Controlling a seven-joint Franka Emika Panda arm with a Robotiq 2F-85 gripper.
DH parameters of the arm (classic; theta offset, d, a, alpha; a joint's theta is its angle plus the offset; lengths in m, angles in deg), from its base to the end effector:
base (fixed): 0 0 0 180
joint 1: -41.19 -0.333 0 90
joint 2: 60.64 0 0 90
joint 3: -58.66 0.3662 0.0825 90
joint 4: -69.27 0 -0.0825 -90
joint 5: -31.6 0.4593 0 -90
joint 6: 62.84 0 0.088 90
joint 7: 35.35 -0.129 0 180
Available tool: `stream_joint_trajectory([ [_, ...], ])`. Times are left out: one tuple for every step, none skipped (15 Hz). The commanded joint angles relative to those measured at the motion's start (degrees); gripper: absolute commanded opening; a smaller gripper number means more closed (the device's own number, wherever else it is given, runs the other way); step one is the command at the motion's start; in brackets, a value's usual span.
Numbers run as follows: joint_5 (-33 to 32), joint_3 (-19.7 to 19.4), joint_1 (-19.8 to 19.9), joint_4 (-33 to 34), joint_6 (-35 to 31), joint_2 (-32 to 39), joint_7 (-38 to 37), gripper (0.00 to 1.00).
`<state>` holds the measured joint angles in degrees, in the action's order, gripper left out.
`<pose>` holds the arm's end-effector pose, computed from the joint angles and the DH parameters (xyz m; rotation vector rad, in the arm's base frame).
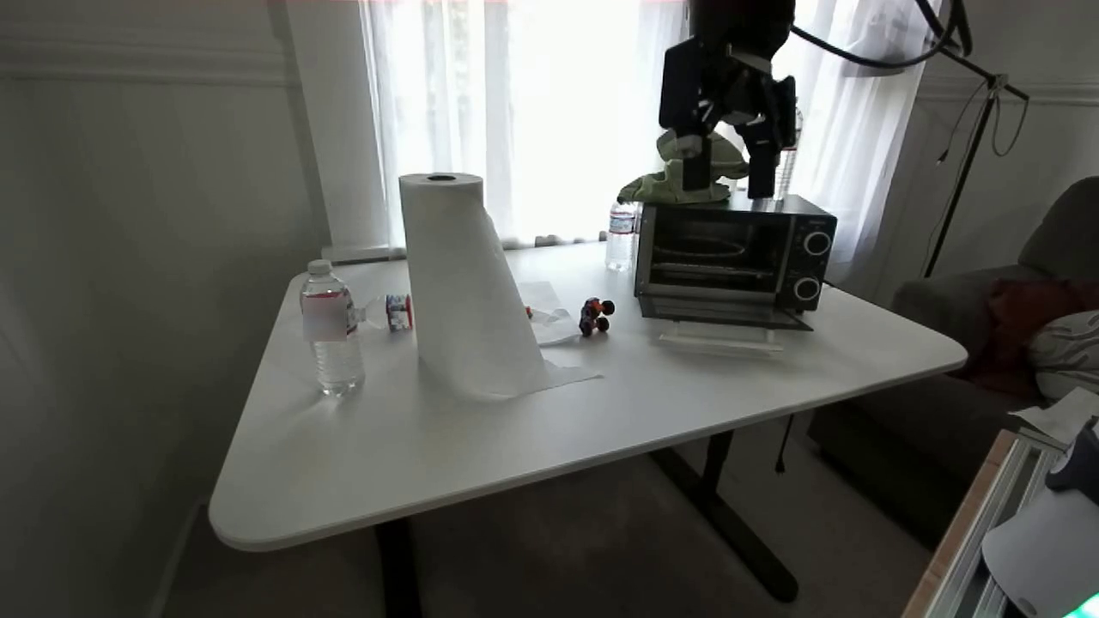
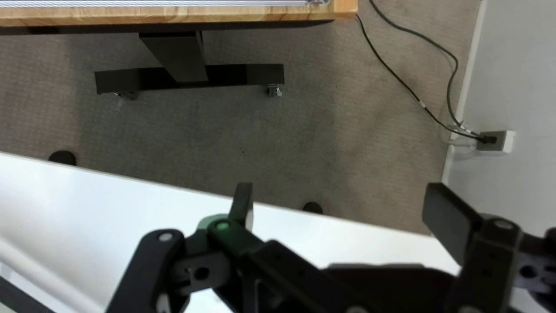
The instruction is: Put the brown object on top of the microwave
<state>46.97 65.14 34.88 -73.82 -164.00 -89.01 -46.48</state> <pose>0.3914 0.1185 0.4320 -2.9615 0.1106 0.4049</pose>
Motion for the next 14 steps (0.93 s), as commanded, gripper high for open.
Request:
stream_joint_trajectory([
  [-1.1,-3.3,3.9,6.2,0.2,5.2,1.5,1.0],
  [-1.2,-3.9,4.8,7.6,-0.2,6.7,1.5,1.0],
  [-1.5,-4.4,5.6,8.9,-1.1,8.2,1.7,1.0],
  [-2.0,-4.7,6.2,9.9,-2.2,9.6,1.8,1.0],
  [-3.2,-5.0,6.7,11.0,-3.8,11.2,2.4,1.0],
  [-4.2,-5.1,7.1,11.8,-5.0,12.9,2.4,1.0],
  [-5.6,-5.2,7.5,12.7,-6.4,14.9,2.1,1.0],
  [-6.9,-5.3,7.9,13.2,-8.7,16.9,1.5,1.0],
  [-8.0,-5.5,8.1,13.5,-11.4,18.9,1.8,1.0],
  [-8.5,-5.8,8.2,14.0,-13.6,21.0,2.5,1.0],
  [-9.3,-6.0,8.2,14.4,-16.6,23.0,2.8,1.0],
  [-9.1,-6.4,7.9,15.2,-19.9,25.4,3.7,1.0],
  [-8.4,-6.6,7.8,16.3,-22.2,27.8,4.1,1.0],
  [-7.8,-6.7,7.6,17.2,-24.4,30.0,4.5,1.0],
])
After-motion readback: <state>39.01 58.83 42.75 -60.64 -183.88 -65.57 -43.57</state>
